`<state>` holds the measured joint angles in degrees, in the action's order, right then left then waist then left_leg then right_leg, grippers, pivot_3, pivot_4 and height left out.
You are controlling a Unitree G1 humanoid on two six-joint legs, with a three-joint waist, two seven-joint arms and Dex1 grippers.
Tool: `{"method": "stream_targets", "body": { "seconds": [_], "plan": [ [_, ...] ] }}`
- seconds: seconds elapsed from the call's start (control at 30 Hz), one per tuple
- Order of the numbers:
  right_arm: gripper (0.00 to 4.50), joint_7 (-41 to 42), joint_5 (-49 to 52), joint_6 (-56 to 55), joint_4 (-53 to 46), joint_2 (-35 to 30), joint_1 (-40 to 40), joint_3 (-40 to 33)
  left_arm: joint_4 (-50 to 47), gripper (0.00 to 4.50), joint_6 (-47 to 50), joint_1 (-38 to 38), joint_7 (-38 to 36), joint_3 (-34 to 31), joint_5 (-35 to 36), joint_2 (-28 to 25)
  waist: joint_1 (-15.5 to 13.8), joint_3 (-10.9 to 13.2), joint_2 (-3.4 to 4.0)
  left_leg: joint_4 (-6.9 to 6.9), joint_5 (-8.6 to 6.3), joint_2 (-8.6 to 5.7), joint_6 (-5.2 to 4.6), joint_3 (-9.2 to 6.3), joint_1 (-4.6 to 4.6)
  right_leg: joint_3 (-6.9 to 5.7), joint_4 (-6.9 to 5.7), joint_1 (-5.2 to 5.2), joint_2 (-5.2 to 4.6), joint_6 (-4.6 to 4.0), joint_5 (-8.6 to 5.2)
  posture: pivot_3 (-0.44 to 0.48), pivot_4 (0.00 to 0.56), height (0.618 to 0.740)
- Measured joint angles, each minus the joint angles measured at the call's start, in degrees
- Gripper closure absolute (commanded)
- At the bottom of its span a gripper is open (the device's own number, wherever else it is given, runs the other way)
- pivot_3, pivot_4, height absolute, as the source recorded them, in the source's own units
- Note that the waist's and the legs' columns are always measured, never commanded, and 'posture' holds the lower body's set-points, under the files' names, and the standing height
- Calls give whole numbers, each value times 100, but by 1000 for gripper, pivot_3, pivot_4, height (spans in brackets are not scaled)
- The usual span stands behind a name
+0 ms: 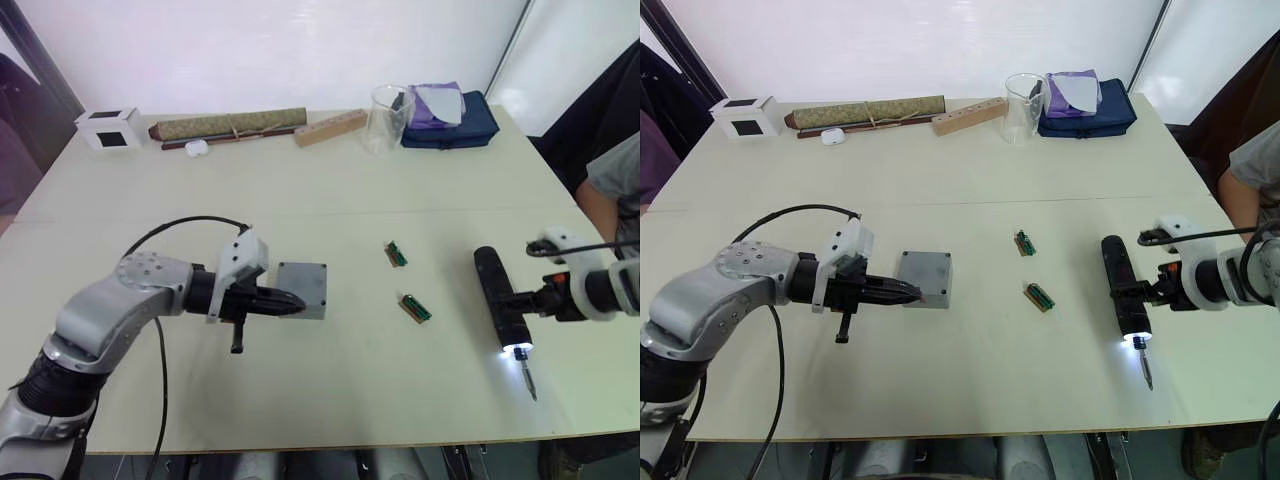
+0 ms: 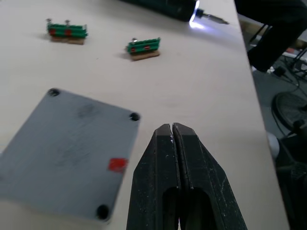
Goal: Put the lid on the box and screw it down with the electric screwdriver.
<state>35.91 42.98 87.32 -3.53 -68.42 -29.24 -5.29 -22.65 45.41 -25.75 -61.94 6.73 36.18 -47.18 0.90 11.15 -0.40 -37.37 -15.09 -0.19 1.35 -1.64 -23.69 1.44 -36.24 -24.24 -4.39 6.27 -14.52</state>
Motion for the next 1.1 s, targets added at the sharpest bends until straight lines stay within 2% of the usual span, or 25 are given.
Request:
{"method": "stream_targets", "body": {
  "seconds": [0.13, 0.2, 0.27, 0.37, 0.43, 0.53, 0.63, 0.9, 1.1],
  "plan": [
    [12, 391, -88, -526, -363, -198, -385, 70, 407, 4500, -92, -214, -5, -208, -48, -15, -12, 1, 2, 1, 0, -1, 0, 2, 0, 0, -1, -2, -2, 0, 0, 0, 150, 740],
    [12, 863, -399, -1432, -692, -522, -551, 309, 780, 4500, -186, -337, 42, -421, -130, -97, -9, 1, 1, 0, 0, 0, 0, 2, 0, -2, -2, -3, -2, 1, 0, 0, 150, 740],
    [12, 1125, -590, -2118, -953, -500, -771, 342, 1123, 4500, -328, -413, 103, -571, -299, -182, 13, 0, 0, 1, 0, 1, 0, 3, 1, -2, -2, -4, -1, 1, 0, 0, 150, 740],
    [12, 1651, -661, -3164, -1884, 19, -564, 527, 1517, 4500, -658, -437, 322, -586, -652, -94, 11, -7, -15, 3, 0, 3, 1, -1, 10, -3, -11, 3, 0, 2, 1, 0, 150, 740],
    [12, 1785, -636, -3403, -2246, 332, -329, 784, 1599, 4500, -822, -371, 388, -527, -857, -71, -3, -6, -18, 1, 1, 2, 1, -1, 8, -2, -13, 3, -2, 1, 1, 0, 150, 740],
    [12, 1683, -768, -3591, -2533, 952, -53, 1248, 1634, 4500, -1058, -121, 500, -390, -1186, 4, -16, -11, -23, -4, 1, -5, 2, 1, 10, -1, -15, 8, -14, 1, 1, 0, 150, 740],
    [12, 1328, -1094, -3706, -2525, 1810, 190, 1988, 1703, 4500, -1213, 226, 752, -45, -1504, 370, -29, -10, -28, -17, 2, -10, 3, -3, 5, -2, -22, 10, -17, 4, 3, 0, 150, 740],
    [12, 1004, -1590, -3725, -2385, 2508, 335, 2591, 1718, 4500, -1386, 385, 986, 365, -1940, 919, -22, -10, -29, -59, 1, -11, 3, -9, 0, -4, -65, 6, -16, 3, 3, 0, 150, 740],
    [12, 1115, -1826, -3745, -2143, 2902, 216, 3012, 2157, 4500, -1624, -81, 825, 517, -2154, 1172, -27, -11, -30, -73, 2, -13, 3, -11, 5, -4, -85, 9, -14, 3, 3, 0, 150, 740]
  ]
}}
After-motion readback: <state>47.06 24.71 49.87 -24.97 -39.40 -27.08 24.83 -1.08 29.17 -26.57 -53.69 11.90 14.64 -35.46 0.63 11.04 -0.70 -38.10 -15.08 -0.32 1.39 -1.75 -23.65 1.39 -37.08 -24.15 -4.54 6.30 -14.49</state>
